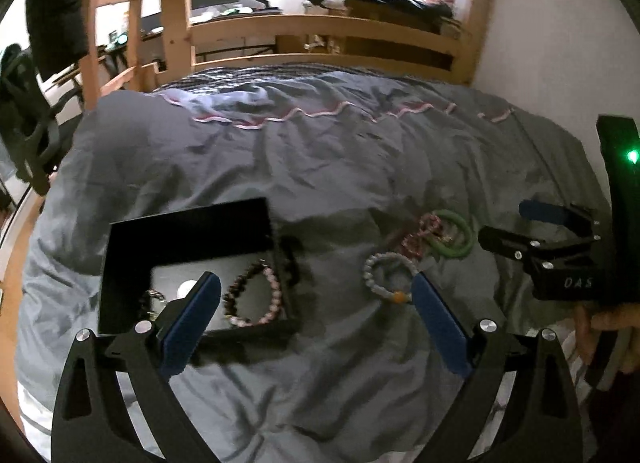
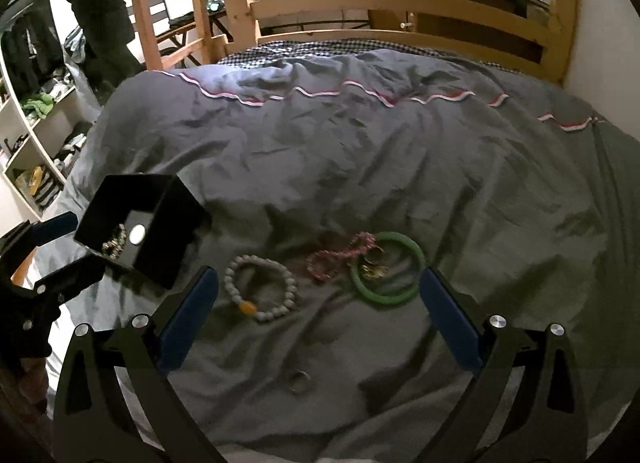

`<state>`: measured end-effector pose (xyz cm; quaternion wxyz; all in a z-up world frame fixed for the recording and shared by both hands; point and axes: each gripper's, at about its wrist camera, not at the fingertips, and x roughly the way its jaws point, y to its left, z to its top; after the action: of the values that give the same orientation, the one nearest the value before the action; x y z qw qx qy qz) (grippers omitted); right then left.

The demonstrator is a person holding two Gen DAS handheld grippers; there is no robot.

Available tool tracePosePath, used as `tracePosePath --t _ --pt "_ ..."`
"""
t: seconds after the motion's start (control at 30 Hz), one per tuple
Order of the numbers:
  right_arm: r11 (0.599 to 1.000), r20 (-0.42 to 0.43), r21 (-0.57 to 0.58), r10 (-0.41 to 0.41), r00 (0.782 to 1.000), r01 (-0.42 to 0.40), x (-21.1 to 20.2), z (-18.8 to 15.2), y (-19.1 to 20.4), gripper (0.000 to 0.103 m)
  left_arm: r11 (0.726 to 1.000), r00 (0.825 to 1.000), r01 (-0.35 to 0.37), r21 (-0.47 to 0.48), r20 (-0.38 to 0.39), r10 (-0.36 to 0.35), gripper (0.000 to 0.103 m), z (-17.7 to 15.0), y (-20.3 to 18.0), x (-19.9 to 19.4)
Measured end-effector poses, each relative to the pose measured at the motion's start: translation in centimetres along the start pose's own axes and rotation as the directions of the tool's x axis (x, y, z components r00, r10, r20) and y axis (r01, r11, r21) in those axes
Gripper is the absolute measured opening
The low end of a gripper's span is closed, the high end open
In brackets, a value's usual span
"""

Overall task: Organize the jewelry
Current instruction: 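Grasp the white bead bracelet with the left tool while the right tool grasps a silver ring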

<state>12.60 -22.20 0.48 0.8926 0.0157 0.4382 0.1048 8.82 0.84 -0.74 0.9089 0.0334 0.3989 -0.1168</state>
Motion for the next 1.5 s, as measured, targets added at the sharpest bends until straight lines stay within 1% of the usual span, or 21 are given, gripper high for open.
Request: tracePosePath --t 0.07,0.23,0.27,0.3,0.37,0.47,0.53,0.6,0.63,0.7,0.83,1.0,1.03,1.17,1.2,1.23,1.27,1.3,1.33,1.4,1.5 --pt "1.0 -0.008 -0.028 0.009 1.0 -0.009 -0.4 -0.8 -0.3 0.099 1.0 1.0 0.003 0.02 -0.003 -0.003 0.095 -0.4 -1.0 0.4" --pt "0.986 -0.063 -0.139 0.087 0.994 -0.095 -1.1 -3.8 0.4 0.099 0.999 1.0 0.017 0.051 -0.011 -0.016 0.095 -1.3 -2.8 1.7" --pt "0.983 -0.079 -0.147 0.098 0.992 -0.109 -0.9 -4.2 0.6 0.094 0.998 1.0 0.019 0.059 -0.012 -0.018 0.095 -1.4 -3.1 2.0" --pt "0.98 -0.106 -0.154 0.11 0.988 -0.126 -0.4 -4.6 0.9 0.083 0.997 1.0 0.019 0.07 -0.013 -0.018 0.095 -1.6 -3.5 2.2" --pt "0.976 -0.162 -0.175 0.104 0.981 -0.132 0.9 -5.1 1.4 0.068 0.996 1.0 0.017 0.092 -0.015 -0.016 0.095 -1.9 -4.1 2.9" --pt "0.974 -0.208 -0.186 0.091 0.974 -0.13 2.1 -5.9 1.6 0.065 0.993 0.999 0.031 0.118 -0.021 -0.029 0.095 -2.0 -4.8 4.0" --pt "0.972 -0.24 -0.199 0.077 0.968 -0.127 2.9 -6.3 1.7 0.059 0.991 0.998 0.049 0.126 -0.035 -0.045 0.095 -2.0 -5.1 5.0" --pt "0.971 -0.261 -0.207 0.059 0.964 -0.115 3.5 -6.5 1.7 0.047 0.99 0.997 0.064 0.122 -0.049 -0.058 0.095 -1.8 -5.3 6.0" --pt "0.971 -0.278 -0.215 0.047 0.959 -0.11 3.9 -6.7 1.9 0.045 0.99 0.996 0.071 0.118 -0.056 -0.065 0.095 -1.8 -5.5 6.7" --pt "0.967 -0.307 -0.233 0.028 0.951 -0.104 4.8 -7.1 2.3 0.033 0.99 0.996 0.065 0.122 -0.066 -0.057 0.095 -1.6 -6.1 7.9" --pt "0.958 -0.34 -0.258 0.029 0.94 -0.122 5.6 -7.6 3.2 0.033 0.989 0.994 0.065 0.135 -0.092 -0.052 0.095 -1.6 -6.9 10.0" --pt "0.96 -0.348 -0.252 0.03 0.937 -0.124 5.9 -7.6 3.4 0.022 0.984 0.996 0.012 0.178 -0.085 0.003 0.094 -1.6 -7.9 11.5" --pt "0.961 -0.35 -0.248 0.03 0.936 -0.123 6.0 -7.5 3.4 0.022 0.984 0.996 0.017 0.176 -0.092 -0.001 0.09 -1.7 -7.9 11.7" --pt "0.963 -0.347 -0.237 0.037 0.937 -0.126 5.8 -7.3 3.3 0.02 0.984 0.99 0.019 0.176 -0.142 0.006 0.056 -2.0 -7.9 12.9" --pt "0.964 -0.346 -0.232 0.04 0.937 -0.127 5.8 -7.4 3.4 0.02 0.985 0.989 0.011 0.174 -0.144 0.015 0.051 -2.0 -7.8 13.0" --pt "0.965 -0.344 -0.228 0.042 0.938 -0.127 5.7 -7.4 3.4 0.02 0.986 0.988 0.01 0.167 -0.151 0.015 0.04 -1.9 -7.6 13.0" --pt "0.967 -0.339 -0.222 0.046 0.94 -0.127 5.7 -7.4 3.4 0.02 0.987 0.987 0.013 0.158 -0.158 0.012 0.025 -1.8 -7.3 13.1" --pt "0.968 -0.333 -0.215 0.051 0.942 -0.128 5.6 -7.3 3.3 0.02 0.99 0.986 0.017 0.141 -0.167 0.007 0.019 -1.7 -7.0 13.1" --pt "0.97 -0.324 -0.205 0.06 0.944 -0.132 5.4 -7.2 3.2 0.02 0.992 0.985 0.021 0.121 -0.173 0.0 0.008 -1.5 -6.6 13.0" --pt "0.973 -0.309 -0.186 0.077 0.948 -0.14 5.2 -6.8 2.9 0.02 0.995 0.983 0.033 0.092 -0.181 -0.016 0.008 -1.4 -6.0 12.7" --pt "0.974 -0.282 -0.176 0.088 0.955 -0.142 4.5 -6.2 2.6 0.02 0.994 0.985 0.027 0.107 -0.175 -0.008 0.008 -1.3 -6.1 11.8"
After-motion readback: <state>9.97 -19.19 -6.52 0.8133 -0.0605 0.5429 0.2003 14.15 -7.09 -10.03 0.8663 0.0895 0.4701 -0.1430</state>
